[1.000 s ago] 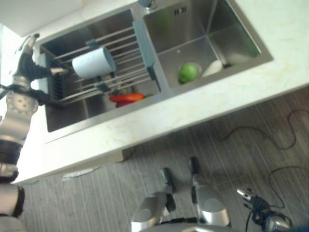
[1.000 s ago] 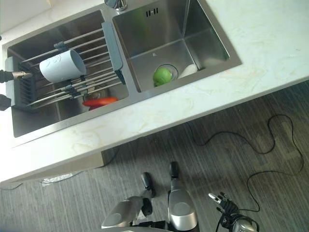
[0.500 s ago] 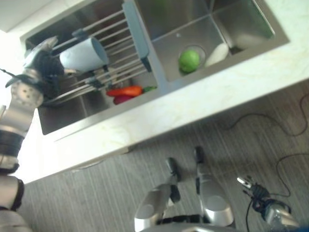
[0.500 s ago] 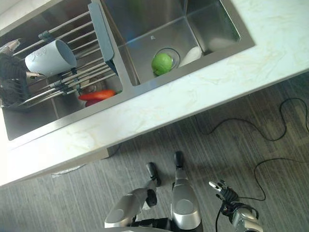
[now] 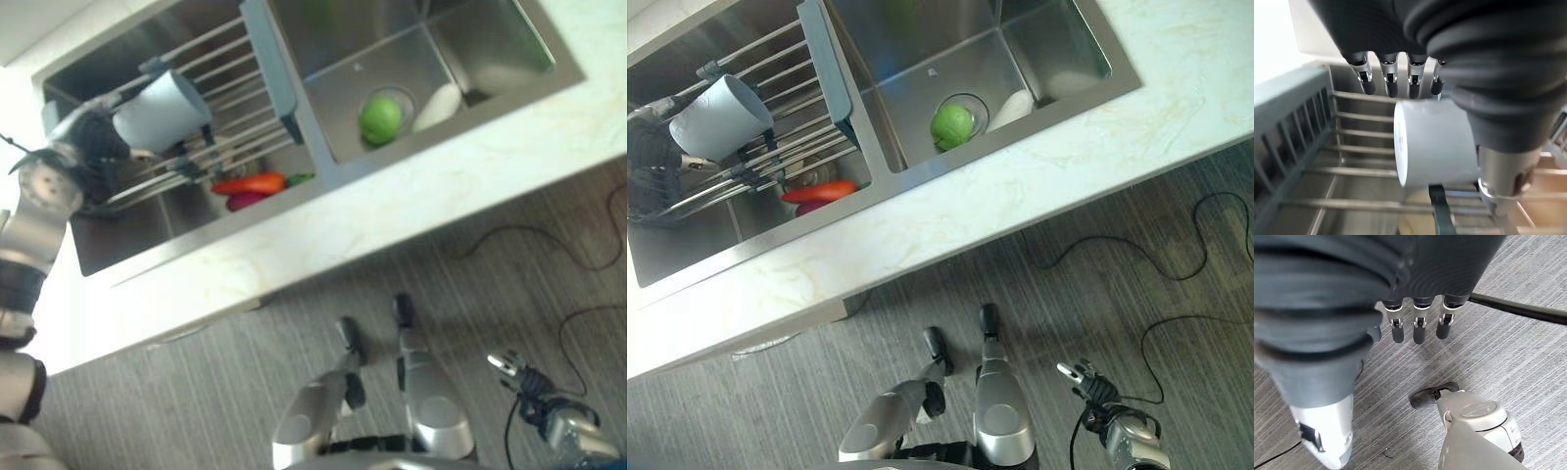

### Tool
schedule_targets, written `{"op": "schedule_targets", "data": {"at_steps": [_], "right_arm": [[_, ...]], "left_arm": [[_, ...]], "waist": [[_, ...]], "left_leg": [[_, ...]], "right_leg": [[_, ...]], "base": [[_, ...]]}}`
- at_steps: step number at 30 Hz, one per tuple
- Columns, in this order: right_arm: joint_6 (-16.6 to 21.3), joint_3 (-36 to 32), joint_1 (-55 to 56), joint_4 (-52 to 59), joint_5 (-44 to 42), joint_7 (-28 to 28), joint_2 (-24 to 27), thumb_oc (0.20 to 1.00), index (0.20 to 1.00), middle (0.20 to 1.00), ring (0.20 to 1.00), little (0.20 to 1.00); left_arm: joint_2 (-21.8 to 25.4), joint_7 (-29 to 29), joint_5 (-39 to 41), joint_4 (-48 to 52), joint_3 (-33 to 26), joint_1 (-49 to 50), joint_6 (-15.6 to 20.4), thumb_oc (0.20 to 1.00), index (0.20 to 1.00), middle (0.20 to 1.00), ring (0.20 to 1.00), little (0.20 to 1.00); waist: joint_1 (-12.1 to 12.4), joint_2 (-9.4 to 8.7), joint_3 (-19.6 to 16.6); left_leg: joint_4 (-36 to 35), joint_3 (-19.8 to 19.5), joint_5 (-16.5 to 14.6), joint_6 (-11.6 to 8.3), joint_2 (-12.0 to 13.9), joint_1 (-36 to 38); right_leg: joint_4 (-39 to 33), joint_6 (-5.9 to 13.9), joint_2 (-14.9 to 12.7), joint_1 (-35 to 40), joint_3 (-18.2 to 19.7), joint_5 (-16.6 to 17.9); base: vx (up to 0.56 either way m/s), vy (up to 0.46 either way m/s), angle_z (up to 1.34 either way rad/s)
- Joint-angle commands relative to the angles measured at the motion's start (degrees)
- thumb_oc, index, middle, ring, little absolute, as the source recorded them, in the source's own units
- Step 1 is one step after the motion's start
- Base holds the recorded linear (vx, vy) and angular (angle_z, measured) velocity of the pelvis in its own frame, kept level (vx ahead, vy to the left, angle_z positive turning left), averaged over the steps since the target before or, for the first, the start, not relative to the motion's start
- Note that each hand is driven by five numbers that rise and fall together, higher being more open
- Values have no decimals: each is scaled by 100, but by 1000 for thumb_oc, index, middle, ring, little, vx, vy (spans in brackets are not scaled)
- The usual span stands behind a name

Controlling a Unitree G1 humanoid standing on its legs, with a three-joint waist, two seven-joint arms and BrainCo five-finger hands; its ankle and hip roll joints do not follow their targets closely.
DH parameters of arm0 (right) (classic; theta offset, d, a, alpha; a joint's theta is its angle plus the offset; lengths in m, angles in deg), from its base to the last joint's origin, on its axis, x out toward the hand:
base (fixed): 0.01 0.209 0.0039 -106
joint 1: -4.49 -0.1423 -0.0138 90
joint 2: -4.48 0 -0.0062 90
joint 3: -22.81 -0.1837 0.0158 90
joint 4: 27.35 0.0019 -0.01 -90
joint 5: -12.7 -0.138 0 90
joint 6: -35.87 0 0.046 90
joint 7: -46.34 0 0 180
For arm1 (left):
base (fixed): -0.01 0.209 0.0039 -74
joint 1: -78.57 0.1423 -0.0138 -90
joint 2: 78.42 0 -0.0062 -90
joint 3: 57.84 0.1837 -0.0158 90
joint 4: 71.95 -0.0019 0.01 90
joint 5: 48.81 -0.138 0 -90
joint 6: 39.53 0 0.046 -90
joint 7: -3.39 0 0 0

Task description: Place the dishes in the dishwasher.

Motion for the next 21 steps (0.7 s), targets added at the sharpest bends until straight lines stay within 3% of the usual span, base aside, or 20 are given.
{"op": "schedule_targets", "data": {"at_steps": [1, 9, 21], "right_arm": [[21, -32, 419, 120, -207, 27, 273, 1000, 1000, 1000, 1000, 1000], [58, 89, 400, 184, -249, 31, 222, 1000, 1000, 1000, 1000, 1000], [22, 172, 452, 403, -388, 83, 165, 1000, 1000, 1000, 1000, 1000]], "left_arm": [[423, 473, -279, -267, -327, -302, 72, 1000, 1000, 1000, 1000, 1000], [385, 1456, -440, -358, -380, -385, -56, 1000, 1000, 1000, 1000, 1000], [347, 1480, -565, -364, -64, -809, -172, 1000, 1000, 1000, 1000, 1000]], "waist": [[-98, 77, -200], [-119, 19, -121], [-180, -68, -120]], "left_leg": [[321, -159, 128, -408, 246, -486], [378, -141, 134, -397, 264, -632], [438, -85, 134, -387, 272, -879]], "right_leg": [[852, 928, -985, -469, -145, -325], [920, 923, -983, -643, -86, -301], [914, 956, -977, -925, 3, -212]], "base": [[0, 0, 0], [3, 2, -5], [-1, -13, -1]]}}
